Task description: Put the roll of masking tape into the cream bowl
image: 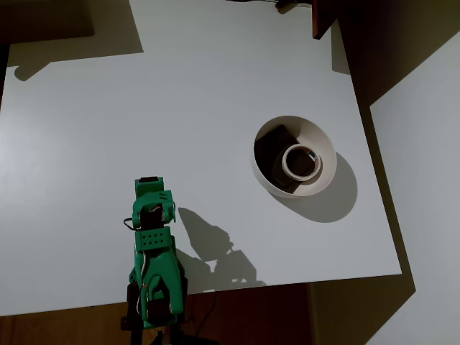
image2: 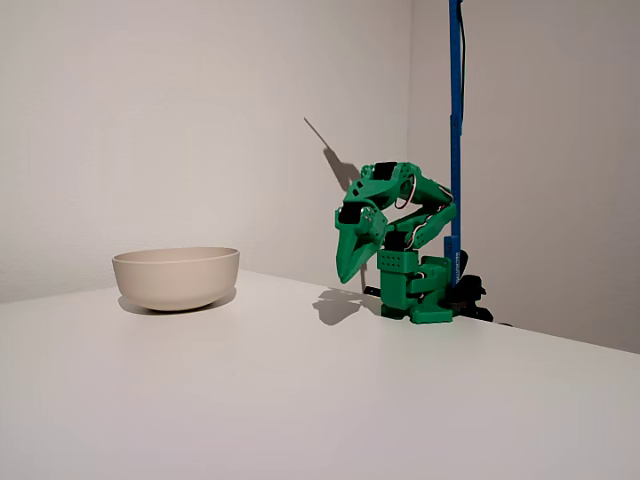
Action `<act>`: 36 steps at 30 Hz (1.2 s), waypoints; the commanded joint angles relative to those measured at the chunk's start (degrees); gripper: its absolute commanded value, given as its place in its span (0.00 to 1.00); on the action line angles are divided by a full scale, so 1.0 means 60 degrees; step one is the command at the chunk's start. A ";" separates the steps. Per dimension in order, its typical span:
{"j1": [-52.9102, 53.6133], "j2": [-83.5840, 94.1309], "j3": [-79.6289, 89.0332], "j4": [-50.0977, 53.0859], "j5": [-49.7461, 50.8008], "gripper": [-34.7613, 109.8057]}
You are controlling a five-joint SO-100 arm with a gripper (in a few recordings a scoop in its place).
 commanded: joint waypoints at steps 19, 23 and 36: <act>-0.0205 0.3574 0.1626 0.2827 -0.0015 0.18; -0.0088 0.3574 0.1567 0.3105 -0.0059 0.18; 0.0088 0.3574 0.1553 0.3164 0.0044 0.18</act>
